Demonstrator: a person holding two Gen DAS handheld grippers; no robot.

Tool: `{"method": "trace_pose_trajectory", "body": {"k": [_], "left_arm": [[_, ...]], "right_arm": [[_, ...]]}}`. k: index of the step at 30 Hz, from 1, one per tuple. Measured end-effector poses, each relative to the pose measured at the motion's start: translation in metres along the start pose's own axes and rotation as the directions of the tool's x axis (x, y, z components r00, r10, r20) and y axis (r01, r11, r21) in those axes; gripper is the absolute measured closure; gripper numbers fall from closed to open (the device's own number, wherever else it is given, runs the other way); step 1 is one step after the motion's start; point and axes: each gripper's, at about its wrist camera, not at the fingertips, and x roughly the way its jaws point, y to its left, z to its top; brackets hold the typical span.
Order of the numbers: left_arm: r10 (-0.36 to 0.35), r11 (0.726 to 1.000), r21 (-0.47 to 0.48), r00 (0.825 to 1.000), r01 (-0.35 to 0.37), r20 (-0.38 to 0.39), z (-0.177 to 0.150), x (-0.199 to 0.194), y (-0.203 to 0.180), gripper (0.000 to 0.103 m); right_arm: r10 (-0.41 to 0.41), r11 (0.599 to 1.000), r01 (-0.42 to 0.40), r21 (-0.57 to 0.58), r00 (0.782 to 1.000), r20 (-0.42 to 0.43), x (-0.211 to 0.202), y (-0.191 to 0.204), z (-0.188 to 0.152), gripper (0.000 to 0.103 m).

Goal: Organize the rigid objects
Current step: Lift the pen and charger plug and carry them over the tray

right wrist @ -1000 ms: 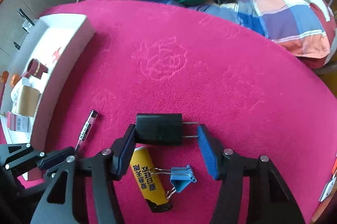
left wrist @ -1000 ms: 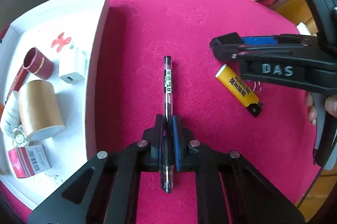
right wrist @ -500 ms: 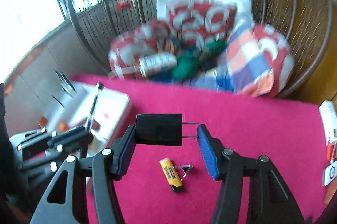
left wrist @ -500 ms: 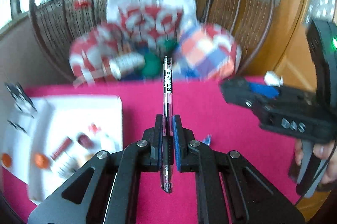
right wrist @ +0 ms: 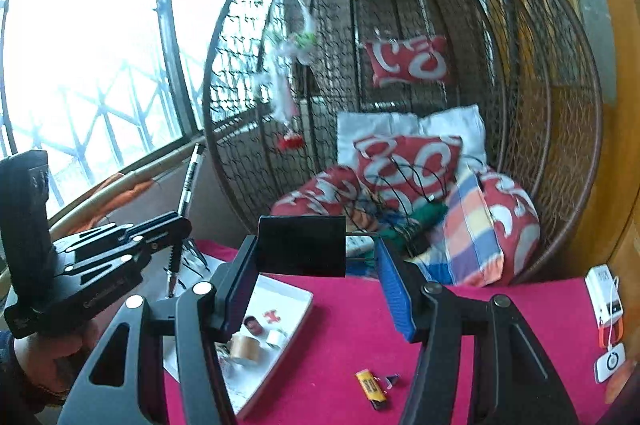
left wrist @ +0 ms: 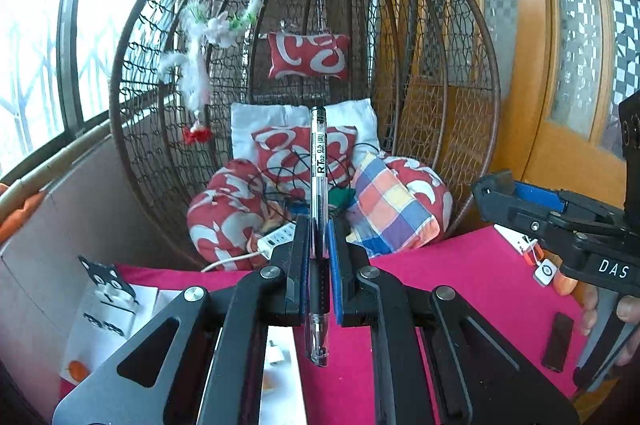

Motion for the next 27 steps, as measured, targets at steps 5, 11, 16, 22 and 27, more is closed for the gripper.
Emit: {"method": "trace_pose_trajectory", "body": {"k": [5, 11, 16, 22, 27], "left_arm": [[0.008, 1.0, 0.003, 1.0, -0.008, 0.006, 0.0, -0.013, 0.018, 0.095], [0.032, 0.999, -0.016, 0.999, -0.031, 0.006, -0.008, -0.025, 0.04, 0.095], [0.062, 0.997, -0.04, 0.998, -0.061, 0.012, -0.013, -0.038, 0.061, 0.095], [0.078, 0.995, -0.06, 0.997, -0.077, 0.01, -0.019, -0.046, 0.08, 0.095], [0.078, 0.994, -0.075, 0.997, -0.079, -0.012, -0.027, -0.045, 0.094, 0.095]], "right_arm": [[0.035, 0.999, -0.035, -0.014, 0.999, 0.01, 0.003, 0.023, 0.003, 0.045], [0.081, 0.995, -0.081, -0.053, 0.997, 0.004, 0.011, 0.057, 0.006, 0.045], [0.117, 0.99, -0.117, -0.081, 0.993, -0.004, 0.018, 0.082, 0.008, 0.045], [0.142, 0.983, -0.144, -0.11, 0.99, -0.025, 0.025, 0.105, 0.006, 0.045], [0.149, 0.982, -0.155, -0.108, 0.987, -0.058, 0.038, 0.117, 0.003, 0.045]]}}
